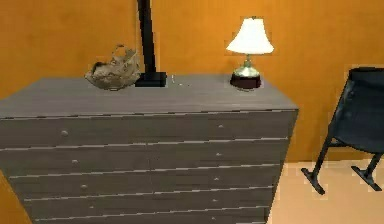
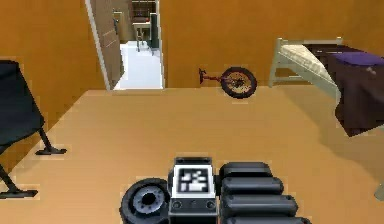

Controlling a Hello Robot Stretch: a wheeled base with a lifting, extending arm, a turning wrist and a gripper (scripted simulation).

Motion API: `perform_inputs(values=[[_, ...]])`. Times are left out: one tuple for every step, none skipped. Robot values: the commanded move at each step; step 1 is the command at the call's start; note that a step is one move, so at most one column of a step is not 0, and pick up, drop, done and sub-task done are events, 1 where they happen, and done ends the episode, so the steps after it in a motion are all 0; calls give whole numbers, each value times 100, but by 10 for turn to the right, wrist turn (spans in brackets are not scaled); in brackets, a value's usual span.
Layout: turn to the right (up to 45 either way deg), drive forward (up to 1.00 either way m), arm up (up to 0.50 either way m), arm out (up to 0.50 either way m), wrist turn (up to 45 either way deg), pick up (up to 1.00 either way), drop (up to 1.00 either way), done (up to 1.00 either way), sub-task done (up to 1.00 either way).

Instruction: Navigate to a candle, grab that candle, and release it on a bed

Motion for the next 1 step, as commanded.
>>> perform_inputs(values=[[450, 0, 0, 0, 0, 0, 0, 0, 0]])
